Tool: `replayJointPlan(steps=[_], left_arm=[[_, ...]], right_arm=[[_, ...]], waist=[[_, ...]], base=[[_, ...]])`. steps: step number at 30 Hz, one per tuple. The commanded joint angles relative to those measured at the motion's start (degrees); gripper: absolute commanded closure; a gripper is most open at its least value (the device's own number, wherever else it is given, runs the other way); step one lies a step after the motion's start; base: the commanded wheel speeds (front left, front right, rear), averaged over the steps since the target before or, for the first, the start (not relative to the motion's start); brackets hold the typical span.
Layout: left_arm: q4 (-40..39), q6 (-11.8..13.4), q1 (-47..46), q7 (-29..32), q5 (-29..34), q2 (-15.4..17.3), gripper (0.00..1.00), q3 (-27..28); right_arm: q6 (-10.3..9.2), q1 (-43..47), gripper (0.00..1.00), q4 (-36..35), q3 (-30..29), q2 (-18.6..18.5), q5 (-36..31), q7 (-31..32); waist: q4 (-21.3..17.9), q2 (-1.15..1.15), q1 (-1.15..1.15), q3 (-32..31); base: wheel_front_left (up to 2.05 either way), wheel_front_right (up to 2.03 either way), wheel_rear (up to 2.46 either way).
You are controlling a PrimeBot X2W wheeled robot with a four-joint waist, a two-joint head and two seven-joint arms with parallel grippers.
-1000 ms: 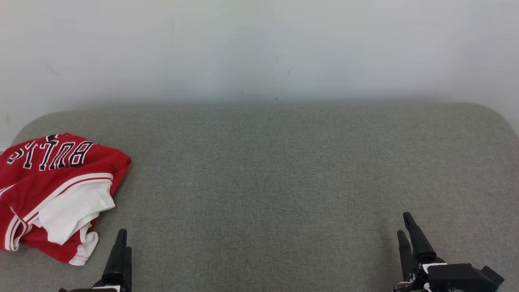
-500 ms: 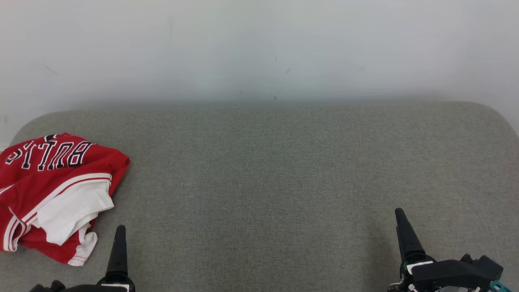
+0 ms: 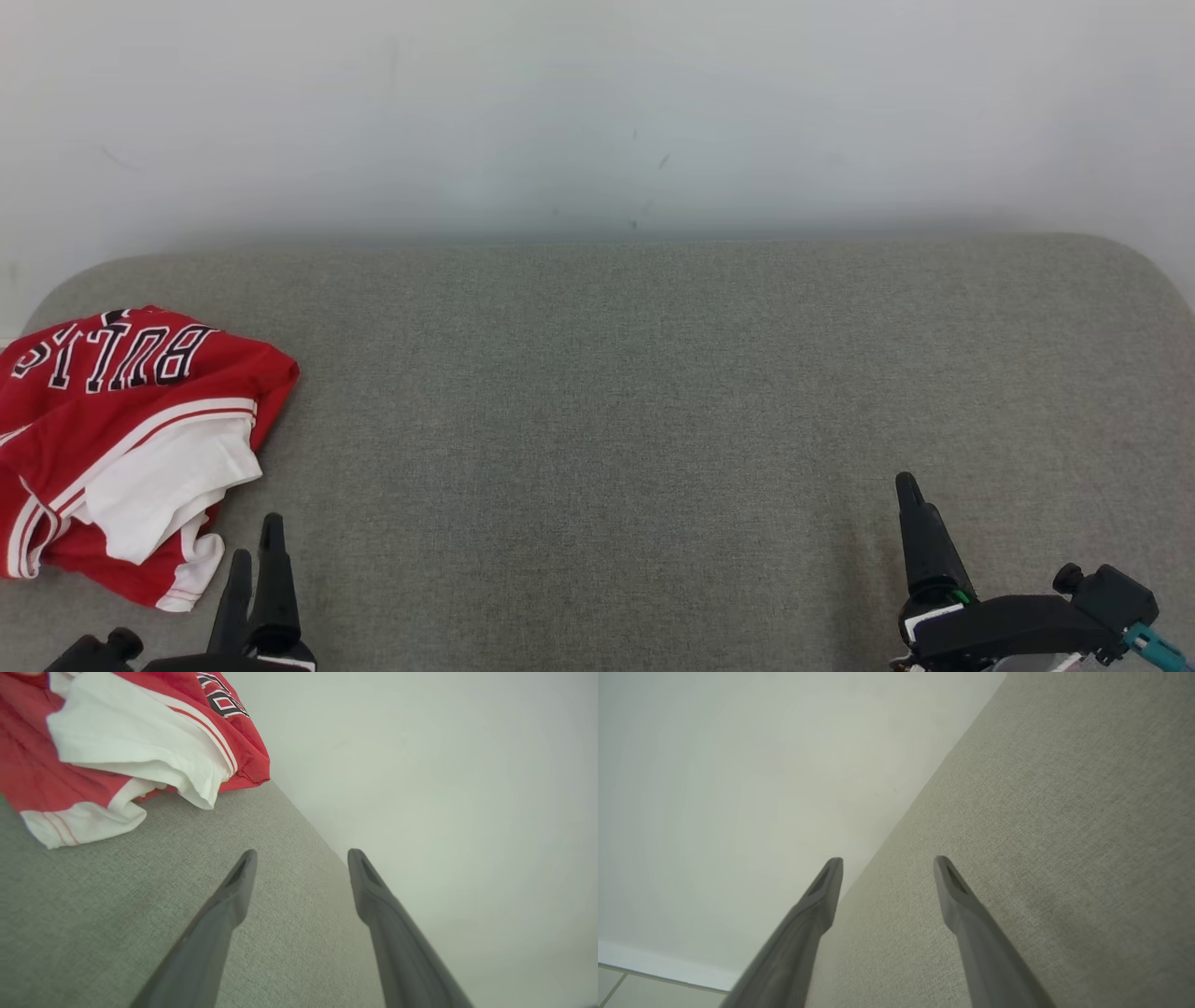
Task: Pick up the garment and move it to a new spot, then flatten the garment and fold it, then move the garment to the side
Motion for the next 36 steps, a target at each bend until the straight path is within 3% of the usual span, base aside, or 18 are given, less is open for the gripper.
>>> replayJointPlan(steps=[1,19,36], left_arm=[[-1.01,-0.07,-0.12,-0.59,2.26,0.33,0.00,-0.03],[-2.06,0.57,0.58,-3.77,22.36,2.13,0.00,-4.15],[-0.55,3.23,2.36,-6.33,32.51,3.64,0.00,-4.96]], right_arm=[[0.23,-0.12,0.00,-0.86,0.20,-0.18,-1.87,-0.55],[0.32,0.45,0.00,-0.69,2.20,-0.22,-22.42,-3.75],[0.38,1.53,0.00,-0.30,1.27,-0.25,-35.06,-6.25]], waist=[[-0.01,0.00,0.00,-0.01],[-0.22,0.00,0.00,-0.24],[-0.57,0.00,0.00,-0.75]], base=[[0.00,0.00,0.00],[0.00,0.00,0.00],[0.00,0.00,0.00]])
